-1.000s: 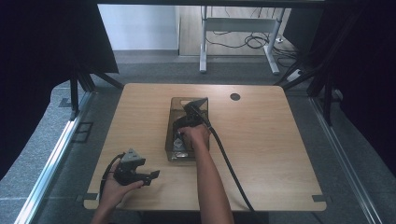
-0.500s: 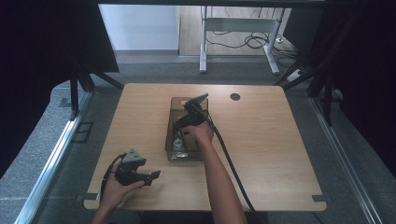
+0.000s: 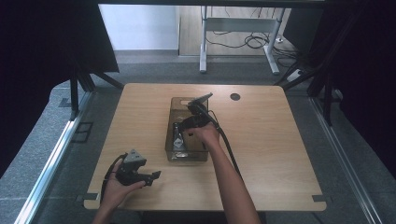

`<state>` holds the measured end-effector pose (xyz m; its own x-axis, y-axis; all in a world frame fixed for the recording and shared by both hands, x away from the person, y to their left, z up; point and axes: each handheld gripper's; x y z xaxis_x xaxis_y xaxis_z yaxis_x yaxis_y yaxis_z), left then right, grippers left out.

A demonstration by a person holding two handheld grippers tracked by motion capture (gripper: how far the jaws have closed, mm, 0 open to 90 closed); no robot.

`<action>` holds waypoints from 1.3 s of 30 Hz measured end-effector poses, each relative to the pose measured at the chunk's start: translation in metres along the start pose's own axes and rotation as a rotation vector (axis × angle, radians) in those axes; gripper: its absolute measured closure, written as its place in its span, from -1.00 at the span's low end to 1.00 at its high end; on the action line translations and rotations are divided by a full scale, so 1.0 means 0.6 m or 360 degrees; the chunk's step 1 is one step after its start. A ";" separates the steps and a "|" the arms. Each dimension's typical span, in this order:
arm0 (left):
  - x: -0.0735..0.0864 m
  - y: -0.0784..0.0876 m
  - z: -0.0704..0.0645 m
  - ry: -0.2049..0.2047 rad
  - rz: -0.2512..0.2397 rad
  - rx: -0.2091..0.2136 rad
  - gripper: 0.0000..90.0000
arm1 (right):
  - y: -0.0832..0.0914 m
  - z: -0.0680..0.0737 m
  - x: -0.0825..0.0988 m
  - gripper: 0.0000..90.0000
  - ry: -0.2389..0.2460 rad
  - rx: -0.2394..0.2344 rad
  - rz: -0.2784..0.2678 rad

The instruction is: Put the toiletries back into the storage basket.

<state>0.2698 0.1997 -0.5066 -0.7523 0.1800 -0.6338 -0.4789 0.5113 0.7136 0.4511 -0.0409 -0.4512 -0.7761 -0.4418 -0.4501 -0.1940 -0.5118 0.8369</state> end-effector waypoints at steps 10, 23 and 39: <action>0.001 0.002 -0.004 -0.0002 -0.0016 -0.0001 -0.53 | 0.035 -0.006 0.027 0.02 0.0227 0.0005 -0.0088; 0.004 -0.006 -0.008 -0.0006 0.0012 -0.0017 -0.53 | 0.089 -0.036 0.086 0.01 0.0434 -0.0014 -0.0239; 0.004 -0.004 -0.009 -0.0002 0.0002 -0.0062 -0.53 | 0.185 -0.112 0.232 0.00 0.0479 0.0053 -0.0500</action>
<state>0.2666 0.1947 -0.5084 -0.7523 0.1818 -0.6332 -0.4950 0.4782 0.7255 0.3618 -0.2086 -0.4421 -0.4676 -0.4658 -0.7513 -0.4158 -0.6341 0.6519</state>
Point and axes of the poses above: each handheld gripper's, and its own axes: y roughly backward along the jaws, x roughly out of its underside, z roughly to its left, and after that the axes turned 14 degrees about y, right-handed
